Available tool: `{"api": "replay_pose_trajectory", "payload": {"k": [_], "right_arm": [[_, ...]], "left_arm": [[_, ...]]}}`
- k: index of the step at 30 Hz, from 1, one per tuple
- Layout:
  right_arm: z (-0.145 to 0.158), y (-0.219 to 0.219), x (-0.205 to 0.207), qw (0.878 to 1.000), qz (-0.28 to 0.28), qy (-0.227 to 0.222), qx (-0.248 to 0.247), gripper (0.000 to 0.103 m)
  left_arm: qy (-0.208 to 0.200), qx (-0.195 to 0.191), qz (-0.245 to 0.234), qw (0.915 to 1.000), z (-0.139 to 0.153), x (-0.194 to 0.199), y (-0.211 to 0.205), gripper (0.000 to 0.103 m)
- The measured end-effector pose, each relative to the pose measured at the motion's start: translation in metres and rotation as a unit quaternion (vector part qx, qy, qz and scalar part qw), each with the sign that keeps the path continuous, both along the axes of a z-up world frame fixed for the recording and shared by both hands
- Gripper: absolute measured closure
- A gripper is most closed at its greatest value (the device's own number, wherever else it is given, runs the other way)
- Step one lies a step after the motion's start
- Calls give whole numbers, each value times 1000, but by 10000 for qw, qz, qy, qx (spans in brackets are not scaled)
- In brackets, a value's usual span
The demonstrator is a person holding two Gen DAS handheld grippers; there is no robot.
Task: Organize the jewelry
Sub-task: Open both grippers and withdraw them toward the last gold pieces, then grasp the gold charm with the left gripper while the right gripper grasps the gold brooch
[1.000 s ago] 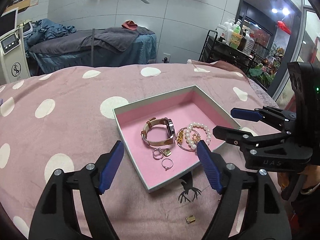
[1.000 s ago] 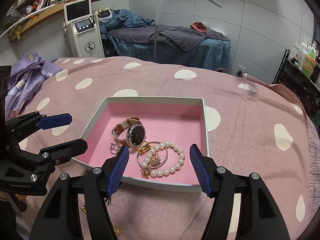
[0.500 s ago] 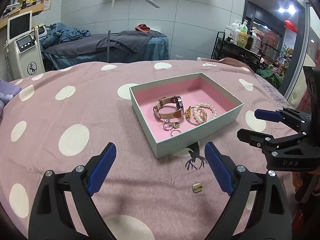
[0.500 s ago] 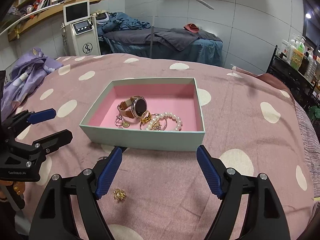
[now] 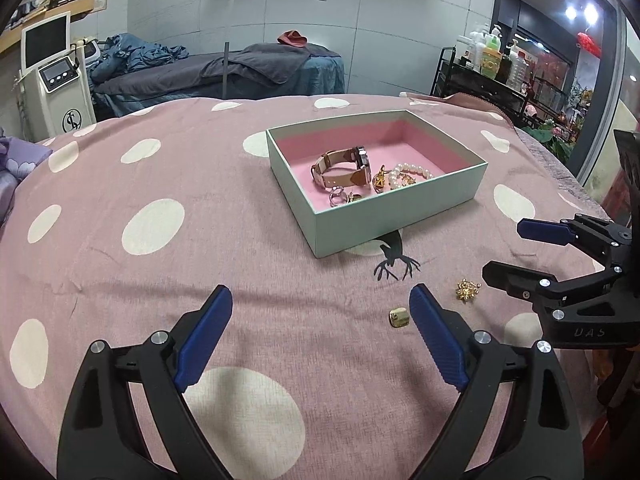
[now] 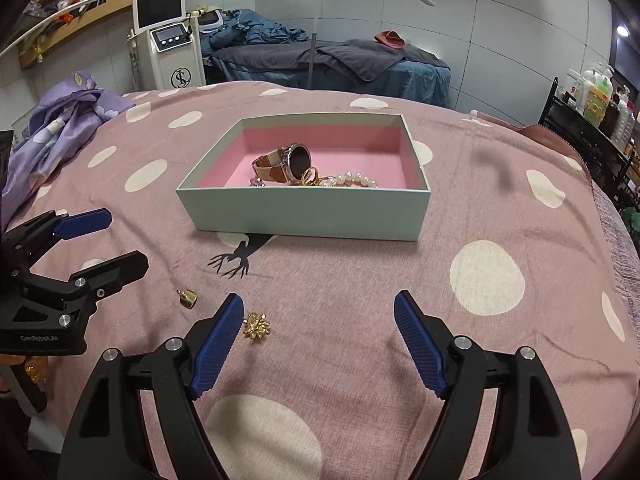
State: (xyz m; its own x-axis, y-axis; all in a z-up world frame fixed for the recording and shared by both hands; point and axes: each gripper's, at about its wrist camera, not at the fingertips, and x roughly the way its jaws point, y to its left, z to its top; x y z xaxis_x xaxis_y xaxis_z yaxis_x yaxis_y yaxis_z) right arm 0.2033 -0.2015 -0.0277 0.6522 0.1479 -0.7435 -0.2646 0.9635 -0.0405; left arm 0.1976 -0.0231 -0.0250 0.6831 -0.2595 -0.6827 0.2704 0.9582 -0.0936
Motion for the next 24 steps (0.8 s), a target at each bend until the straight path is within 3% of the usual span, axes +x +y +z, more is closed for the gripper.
{"api": "replay_pose_trajectory", "payload": {"k": [10, 24], "right_arm": [[-16, 7, -7, 9995, 164, 283, -23, 28], [-22, 28, -3, 9976, 485, 330, -358, 63]], "left_arm": [[62, 89, 5, 9999, -9, -7, -2, 14], [108, 97, -232, 9996, -11, -10, -11, 16]]}}
